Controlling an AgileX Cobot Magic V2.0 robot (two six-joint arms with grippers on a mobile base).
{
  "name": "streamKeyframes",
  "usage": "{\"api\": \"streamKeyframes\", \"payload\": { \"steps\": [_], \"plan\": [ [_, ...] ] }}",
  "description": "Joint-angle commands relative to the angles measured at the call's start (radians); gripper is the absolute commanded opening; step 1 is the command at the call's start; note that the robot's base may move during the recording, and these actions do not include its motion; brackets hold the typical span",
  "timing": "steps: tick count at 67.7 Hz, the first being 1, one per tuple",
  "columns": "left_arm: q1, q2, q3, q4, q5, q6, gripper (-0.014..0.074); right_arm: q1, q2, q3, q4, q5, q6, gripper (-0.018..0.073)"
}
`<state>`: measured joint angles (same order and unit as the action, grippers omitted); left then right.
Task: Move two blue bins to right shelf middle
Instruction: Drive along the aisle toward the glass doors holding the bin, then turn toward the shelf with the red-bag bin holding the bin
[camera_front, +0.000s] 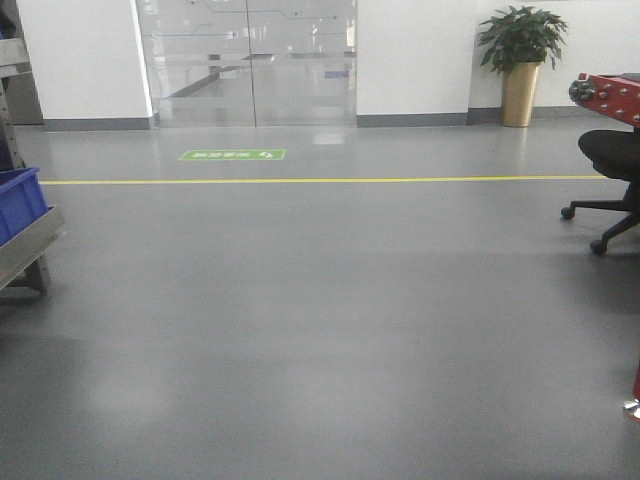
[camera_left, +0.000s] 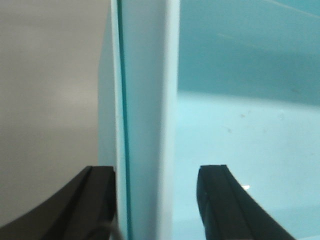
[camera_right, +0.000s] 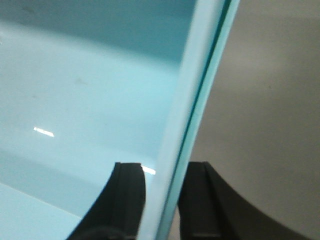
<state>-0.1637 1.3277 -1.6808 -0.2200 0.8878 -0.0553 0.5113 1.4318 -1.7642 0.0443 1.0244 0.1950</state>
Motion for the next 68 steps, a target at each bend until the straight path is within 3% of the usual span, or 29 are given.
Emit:
{"api": "streamKeyframes", "payload": {
  "steps": [1, 68],
  "plan": [
    [-0.002, -0.016, -0.017, -0.038, -0.069, 0.027, -0.0111, 0.001, -0.019, -0.017, 0.02, -0.1, -0.035, -0.0154],
    [0.001, -0.014, -0.017, -0.02, -0.069, 0.027, -0.0111, 0.001, -0.019, -0.017, 0.02, -0.12, -0.035, -0.0154]
  ]
}}
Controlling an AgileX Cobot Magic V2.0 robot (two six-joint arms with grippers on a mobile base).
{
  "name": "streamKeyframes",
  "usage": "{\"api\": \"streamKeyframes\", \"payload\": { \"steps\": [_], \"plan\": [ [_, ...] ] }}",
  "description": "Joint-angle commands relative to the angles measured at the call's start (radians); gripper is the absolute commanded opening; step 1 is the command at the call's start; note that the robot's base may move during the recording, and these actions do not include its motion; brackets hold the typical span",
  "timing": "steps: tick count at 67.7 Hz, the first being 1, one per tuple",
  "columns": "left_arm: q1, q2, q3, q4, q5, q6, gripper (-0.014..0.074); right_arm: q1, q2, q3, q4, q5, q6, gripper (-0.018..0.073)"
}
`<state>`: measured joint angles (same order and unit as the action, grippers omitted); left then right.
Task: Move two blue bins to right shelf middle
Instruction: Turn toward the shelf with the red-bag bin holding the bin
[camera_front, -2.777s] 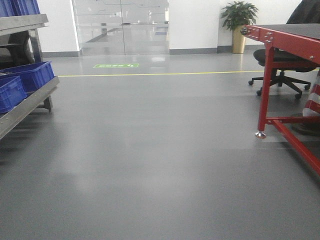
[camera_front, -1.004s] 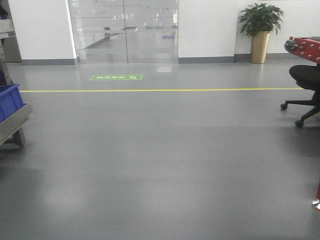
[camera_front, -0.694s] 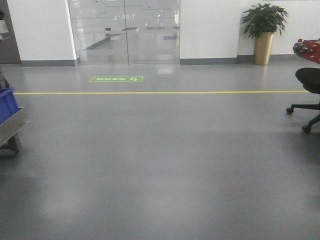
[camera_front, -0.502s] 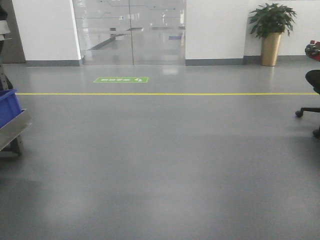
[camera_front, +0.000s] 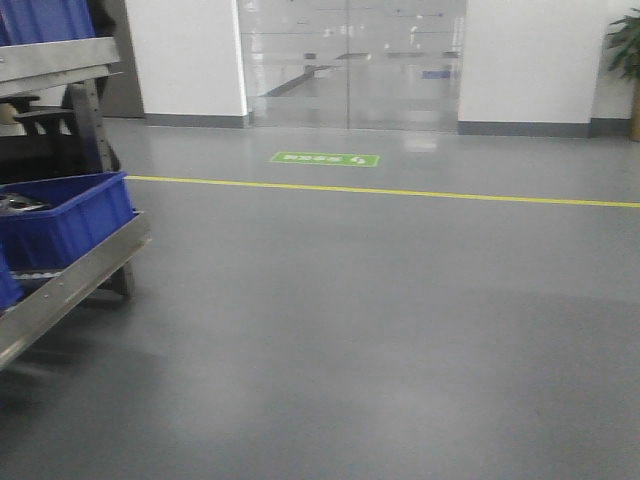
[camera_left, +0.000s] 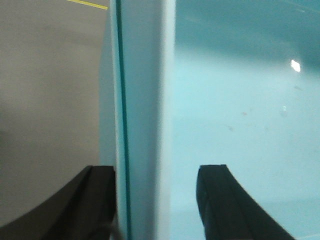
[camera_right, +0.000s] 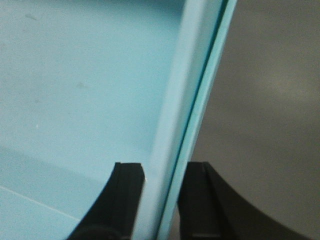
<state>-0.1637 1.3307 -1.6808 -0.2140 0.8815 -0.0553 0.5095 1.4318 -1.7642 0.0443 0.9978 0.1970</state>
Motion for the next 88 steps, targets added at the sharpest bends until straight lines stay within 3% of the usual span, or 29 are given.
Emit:
{"api": "streamKeyframes", "payload": {
  "steps": [1, 88],
  "plan": [
    [0.001, -0.017, -0.017, -0.026, -0.063, 0.027, -0.0111, 0.002, -0.019, -0.017, 0.02, -0.093, -0.037, -0.0154],
    [0.001, -0.017, -0.017, -0.026, -0.063, 0.027, -0.0111, 0.002, -0.019, -0.017, 0.02, -0.093, -0.037, -0.0154]
  ]
}}
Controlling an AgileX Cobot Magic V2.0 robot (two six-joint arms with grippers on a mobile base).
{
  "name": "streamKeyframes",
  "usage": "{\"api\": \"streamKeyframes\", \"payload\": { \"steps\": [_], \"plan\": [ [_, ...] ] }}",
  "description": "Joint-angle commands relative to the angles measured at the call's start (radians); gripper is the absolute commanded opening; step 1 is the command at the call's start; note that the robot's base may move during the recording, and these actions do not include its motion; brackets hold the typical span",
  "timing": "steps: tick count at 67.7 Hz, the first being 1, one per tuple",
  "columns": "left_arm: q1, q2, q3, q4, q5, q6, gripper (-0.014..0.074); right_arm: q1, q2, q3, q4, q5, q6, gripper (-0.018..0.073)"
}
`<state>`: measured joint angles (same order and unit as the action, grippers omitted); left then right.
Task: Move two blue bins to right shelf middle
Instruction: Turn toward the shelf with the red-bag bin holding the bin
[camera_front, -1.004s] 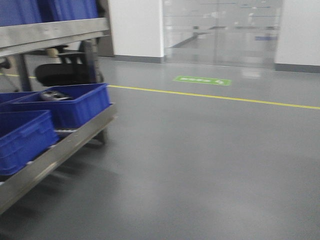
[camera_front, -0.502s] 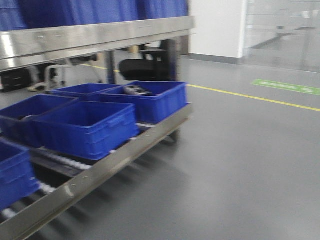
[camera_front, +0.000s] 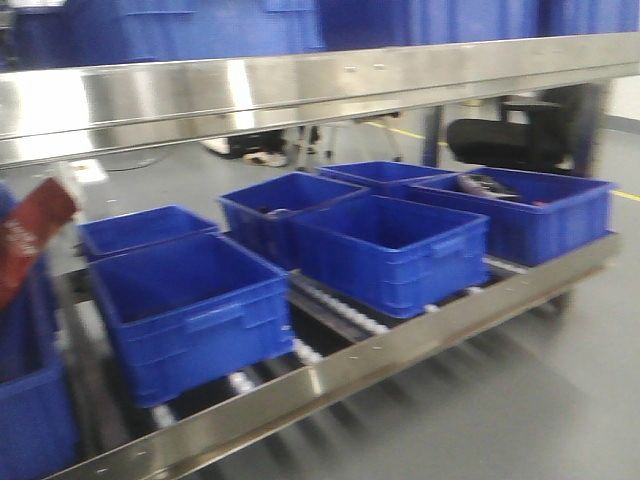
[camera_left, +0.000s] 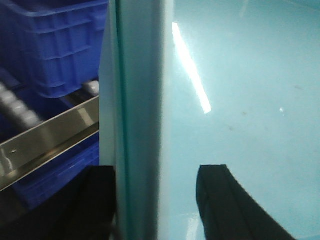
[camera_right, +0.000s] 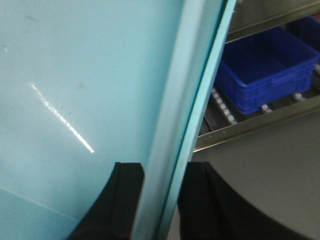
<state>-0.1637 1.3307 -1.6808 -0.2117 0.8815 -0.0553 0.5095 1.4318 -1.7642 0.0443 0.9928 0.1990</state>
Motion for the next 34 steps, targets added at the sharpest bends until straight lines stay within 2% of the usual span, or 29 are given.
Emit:
{"api": "streamKeyframes", "payload": {
  "steps": [1, 34],
  "plan": [
    [0.001, -0.017, -0.017, -0.028, -0.063, 0.027, -0.0111, 0.002, -0.019, -0.017, 0.02, -0.088, -0.039, -0.0154],
    [0.001, -0.017, -0.017, -0.028, -0.063, 0.027, -0.0111, 0.002, -0.019, -0.017, 0.02, -0.088, -0.039, -0.0154]
  ]
}}
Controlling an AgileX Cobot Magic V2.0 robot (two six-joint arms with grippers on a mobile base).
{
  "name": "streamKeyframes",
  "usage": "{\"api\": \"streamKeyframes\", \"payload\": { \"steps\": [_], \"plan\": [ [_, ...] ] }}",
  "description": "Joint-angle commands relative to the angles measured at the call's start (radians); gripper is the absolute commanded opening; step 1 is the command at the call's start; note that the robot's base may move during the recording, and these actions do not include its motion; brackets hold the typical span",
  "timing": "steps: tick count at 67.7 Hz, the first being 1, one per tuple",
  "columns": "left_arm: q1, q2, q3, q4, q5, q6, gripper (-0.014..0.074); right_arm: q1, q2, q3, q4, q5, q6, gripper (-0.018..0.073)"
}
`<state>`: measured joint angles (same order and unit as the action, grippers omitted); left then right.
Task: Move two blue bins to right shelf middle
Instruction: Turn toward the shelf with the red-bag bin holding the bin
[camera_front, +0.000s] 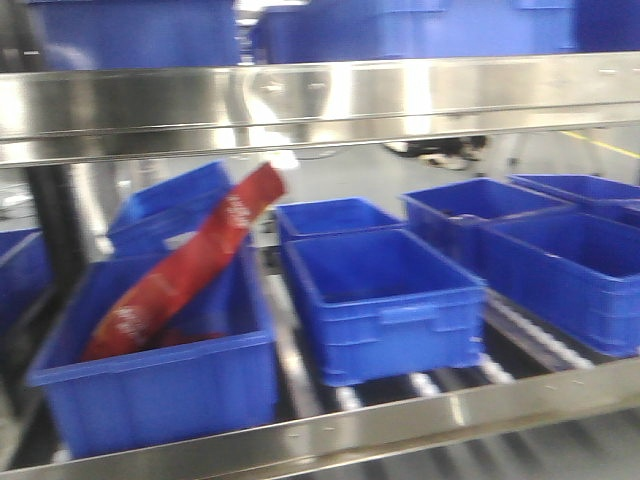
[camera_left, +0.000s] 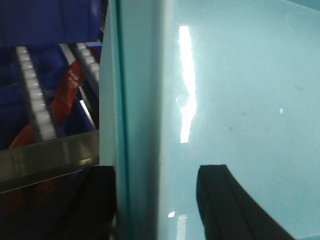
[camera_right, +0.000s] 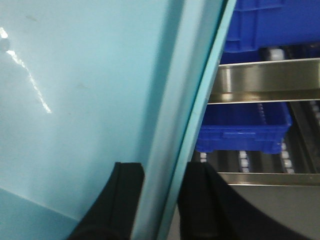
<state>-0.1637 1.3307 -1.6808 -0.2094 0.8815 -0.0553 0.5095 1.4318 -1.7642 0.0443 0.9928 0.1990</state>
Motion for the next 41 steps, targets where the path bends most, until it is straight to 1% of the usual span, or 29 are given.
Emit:
{"api": "streamKeyframes", "payload": {
  "steps": [1, 41],
  "plan": [
    [0.001, -0.017, -0.017, -0.03, -0.063, 0.027, -0.0111, 0.002, -0.019, -0.017, 0.02, -0.088, -0.039, -0.0154],
    [0.001, -0.017, -0.017, -0.03, -0.063, 0.027, -0.0111, 0.002, -0.019, -0.017, 0.02, -0.088, -0.039, -0.0154]
  ]
}}
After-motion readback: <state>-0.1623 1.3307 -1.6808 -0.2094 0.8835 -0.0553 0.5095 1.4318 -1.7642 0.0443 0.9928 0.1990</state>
